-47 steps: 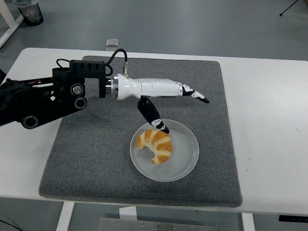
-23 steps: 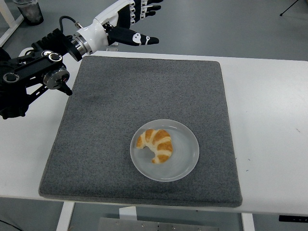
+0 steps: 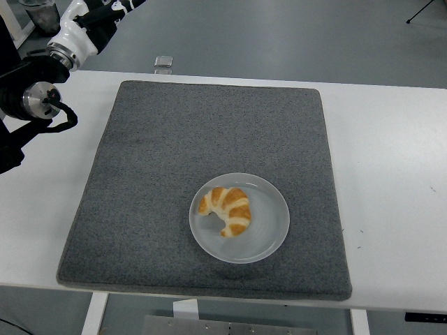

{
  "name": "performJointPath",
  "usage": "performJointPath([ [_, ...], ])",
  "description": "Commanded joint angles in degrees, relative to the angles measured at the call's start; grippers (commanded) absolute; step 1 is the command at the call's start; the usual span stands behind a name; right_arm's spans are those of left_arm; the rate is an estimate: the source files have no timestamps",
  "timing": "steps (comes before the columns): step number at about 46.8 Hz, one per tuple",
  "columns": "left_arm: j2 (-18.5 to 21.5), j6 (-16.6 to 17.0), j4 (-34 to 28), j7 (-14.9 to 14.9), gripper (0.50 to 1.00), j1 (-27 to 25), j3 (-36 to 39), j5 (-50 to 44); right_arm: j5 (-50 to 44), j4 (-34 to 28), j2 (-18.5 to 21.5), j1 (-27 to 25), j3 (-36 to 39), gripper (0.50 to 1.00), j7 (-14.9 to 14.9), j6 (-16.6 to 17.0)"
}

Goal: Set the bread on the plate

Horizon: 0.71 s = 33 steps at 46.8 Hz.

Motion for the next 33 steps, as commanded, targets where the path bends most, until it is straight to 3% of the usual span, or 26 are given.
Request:
performJointPath([
  [1,-0.04,0.36,0.32,0.37,0.996,0.98,-0.72,-5.35,-0.05,-0.01,0.0,0.0,0.0,0.952,0.01,0.0],
  [5,-0.13,2.11,0.06,1.33,0.996,1.69,-0.81,-11.32,0.03,0.07,0.0,0.0,0.0,0.952,0.01,0.0],
  [14,-1.53,9.41,0.23,2.12,0.996,1.69,-1.16,-19.68,0.03,-0.01,0.0,0.0,0.0,0.952,0.01,0.0],
  [25,-3.73,11.7,0.32,2.04,0.999,6.08,-9.24,-21.8,0.12,0.07,0.0,0.0,0.09,0.952,-0.07,0.09],
  [33,-5.22,11.61,0.5,1.77,1.0,8.1,-10.21,-21.01,0.21,0.07,0.0,0.0,-0.09,0.952,-0.07,0.35],
])
